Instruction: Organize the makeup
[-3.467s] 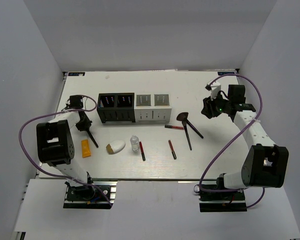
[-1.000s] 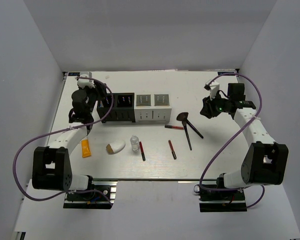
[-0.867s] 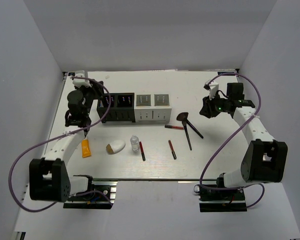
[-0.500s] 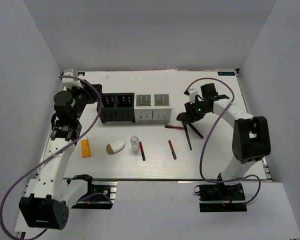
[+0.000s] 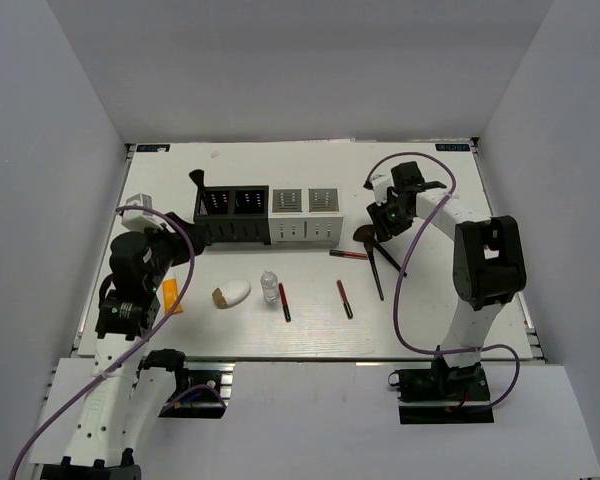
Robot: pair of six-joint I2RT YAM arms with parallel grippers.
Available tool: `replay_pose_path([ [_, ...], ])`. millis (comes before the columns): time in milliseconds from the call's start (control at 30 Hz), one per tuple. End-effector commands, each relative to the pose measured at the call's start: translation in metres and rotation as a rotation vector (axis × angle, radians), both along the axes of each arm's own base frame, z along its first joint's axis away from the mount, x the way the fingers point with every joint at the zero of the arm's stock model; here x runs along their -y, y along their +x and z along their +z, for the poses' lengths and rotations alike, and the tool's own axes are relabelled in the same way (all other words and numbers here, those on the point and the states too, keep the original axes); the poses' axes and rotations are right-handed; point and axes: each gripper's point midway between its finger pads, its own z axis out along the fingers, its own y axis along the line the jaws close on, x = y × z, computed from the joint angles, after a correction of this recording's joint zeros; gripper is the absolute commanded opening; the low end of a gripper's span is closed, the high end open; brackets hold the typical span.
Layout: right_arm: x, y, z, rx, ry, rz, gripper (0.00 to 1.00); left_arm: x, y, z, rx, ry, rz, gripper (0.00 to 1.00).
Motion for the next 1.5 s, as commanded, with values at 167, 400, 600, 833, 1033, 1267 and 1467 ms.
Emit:
replay_pose_path([
  [167,-0.005,-0.011,-0.007,-0.062,0.01,0.098,0.46,-0.002,-0.008,-0.017,-0.048,-0.005,0.012,0.74],
  [400,-0.002,-0.01,-0.018,-0.074,-0.008,0.097,0.46,0.003,-0.007,-0.023,-0.049,-0.027,-0.004,0.75],
  [600,0.001,0.002,-0.032,-0.072,-0.051,0.073,0.46,0.001,-0.009,-0.027,-0.055,-0.02,-0.001,0.76],
  [833,0.017,0.01,-0.042,-0.068,-0.171,0.102,0.46,-0.004,-0.011,-0.029,-0.054,-0.02,0.024,0.76],
  [1033,0.028,0.0,-0.048,-0.162,-0.226,0.154,0.42,-0.004,-0.01,-0.03,-0.055,-0.019,0.024,0.77],
  [1267,0.031,-0.013,-0.06,-0.273,-0.241,0.138,0.34,-0.004,-0.01,-0.031,-0.053,-0.016,0.024,0.77],
  [1467,0.048,-0.022,-0.071,-0.341,-0.32,0.116,0.25,-0.005,-0.011,-0.032,-0.052,-0.013,0.027,0.77],
])
